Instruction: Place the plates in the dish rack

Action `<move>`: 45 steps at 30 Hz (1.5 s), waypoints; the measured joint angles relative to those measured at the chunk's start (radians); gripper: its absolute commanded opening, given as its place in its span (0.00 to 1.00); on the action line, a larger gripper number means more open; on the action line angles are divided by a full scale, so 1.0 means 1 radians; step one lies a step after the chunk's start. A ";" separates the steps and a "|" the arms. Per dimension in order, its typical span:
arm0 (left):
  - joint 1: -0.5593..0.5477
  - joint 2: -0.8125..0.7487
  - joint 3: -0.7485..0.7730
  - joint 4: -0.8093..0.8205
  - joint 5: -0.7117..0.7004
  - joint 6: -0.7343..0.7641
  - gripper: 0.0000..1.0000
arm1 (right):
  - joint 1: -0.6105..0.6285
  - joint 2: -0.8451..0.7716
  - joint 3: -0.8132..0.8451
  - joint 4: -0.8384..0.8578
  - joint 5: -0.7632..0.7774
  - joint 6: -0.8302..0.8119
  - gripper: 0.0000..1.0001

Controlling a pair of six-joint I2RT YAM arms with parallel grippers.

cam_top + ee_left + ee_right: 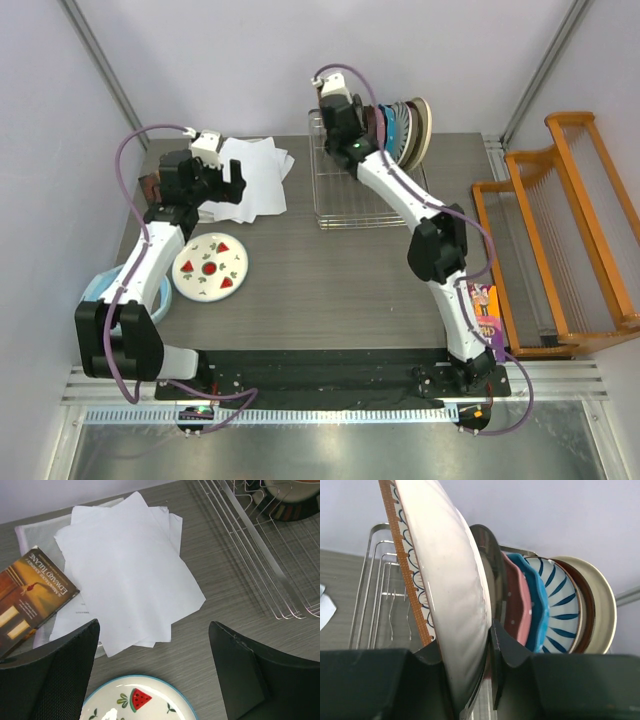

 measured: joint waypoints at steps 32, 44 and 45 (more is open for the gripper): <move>0.000 0.011 -0.109 0.043 0.062 0.017 0.89 | 0.068 0.189 0.121 0.100 0.357 -0.113 0.01; 0.000 0.011 -0.110 0.044 0.051 0.039 0.90 | 0.071 0.226 0.134 0.087 0.354 -0.105 0.01; 0.000 0.011 -0.110 0.044 0.051 0.039 0.90 | 0.071 0.228 0.135 0.087 0.357 -0.105 0.01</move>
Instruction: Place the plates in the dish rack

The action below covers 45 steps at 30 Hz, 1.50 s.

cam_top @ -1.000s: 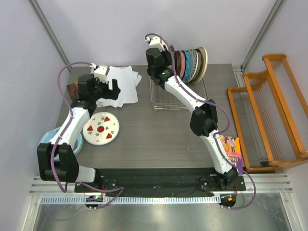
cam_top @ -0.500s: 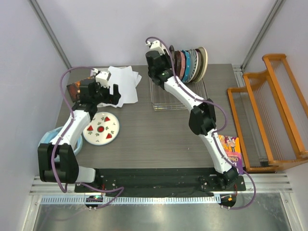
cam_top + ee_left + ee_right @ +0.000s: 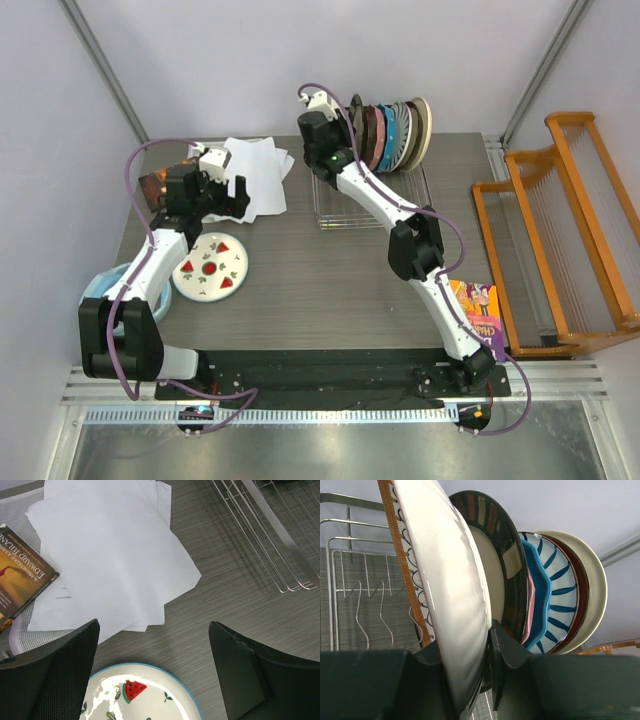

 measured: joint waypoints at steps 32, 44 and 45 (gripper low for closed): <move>0.004 0.050 -0.005 0.037 0.008 -0.005 0.90 | 0.009 0.046 -0.023 0.087 0.069 -0.027 0.01; 0.032 0.086 0.028 -0.140 -0.007 -0.007 0.78 | 0.014 0.032 -0.055 0.045 0.035 -0.006 0.60; 0.037 0.085 0.028 -0.167 -0.002 0.018 0.75 | 0.016 0.010 -0.080 0.044 0.030 -0.008 0.62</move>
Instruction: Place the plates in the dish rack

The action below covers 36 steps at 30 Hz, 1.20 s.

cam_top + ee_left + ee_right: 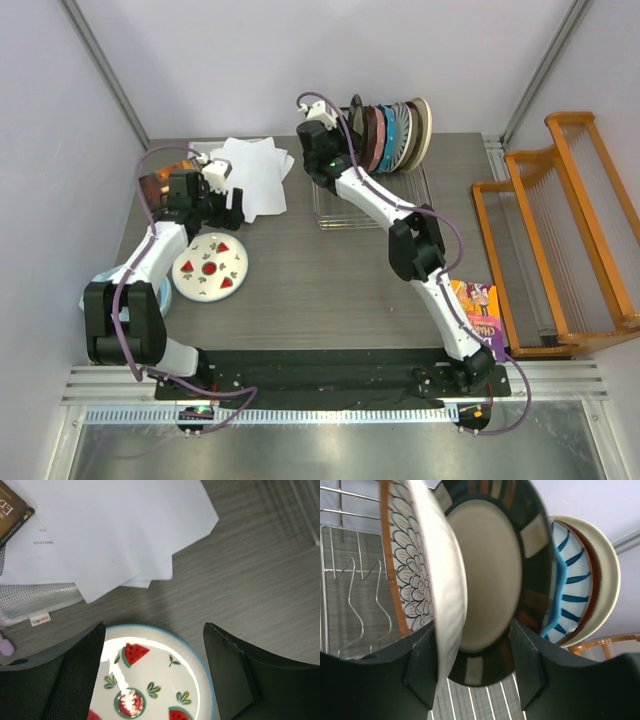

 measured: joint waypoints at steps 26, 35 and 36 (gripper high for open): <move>0.076 0.230 0.018 -0.582 0.168 0.743 0.00 | 0.076 -0.816 -0.694 -0.601 -1.002 0.334 0.88; -0.098 0.252 0.049 -0.602 0.195 0.766 0.00 | 0.019 -1.015 -0.903 -0.615 -1.137 0.420 0.88; -0.129 0.253 0.049 -0.603 0.197 0.766 0.00 | 0.008 -1.028 -0.920 -0.616 -1.142 0.422 0.88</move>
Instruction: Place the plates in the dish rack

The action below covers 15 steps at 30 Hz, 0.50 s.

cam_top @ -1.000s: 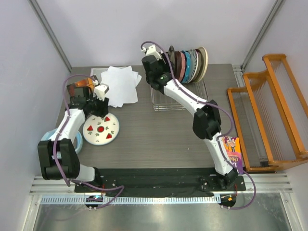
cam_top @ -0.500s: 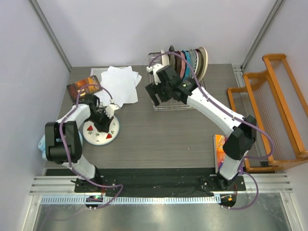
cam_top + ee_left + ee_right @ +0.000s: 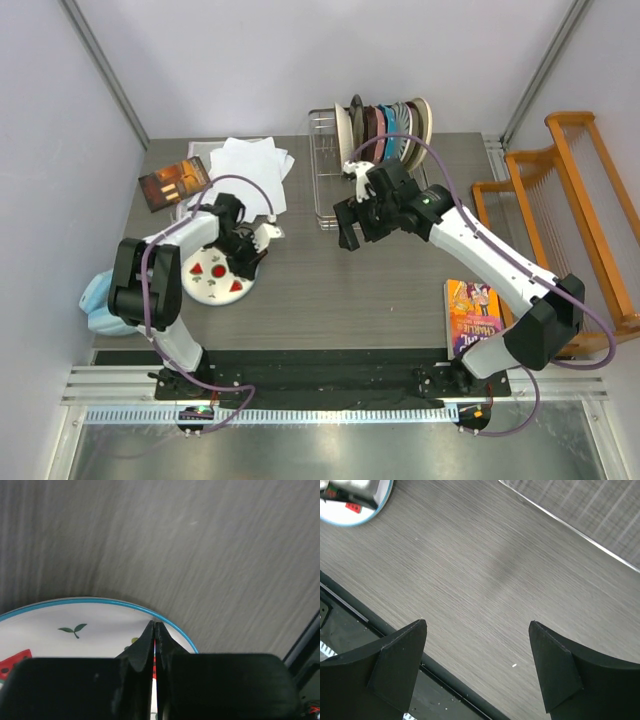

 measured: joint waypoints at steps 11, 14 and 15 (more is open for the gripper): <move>-0.305 0.045 0.045 -0.020 0.044 -0.109 0.00 | -0.175 -0.093 -0.116 0.004 -0.015 0.006 0.88; -0.414 0.087 0.093 -0.006 0.055 -0.170 0.00 | -0.229 -0.161 -0.175 0.000 -0.023 0.014 0.88; -0.457 0.108 0.118 0.005 0.060 -0.193 0.00 | -0.241 -0.181 -0.193 0.001 -0.027 0.017 0.88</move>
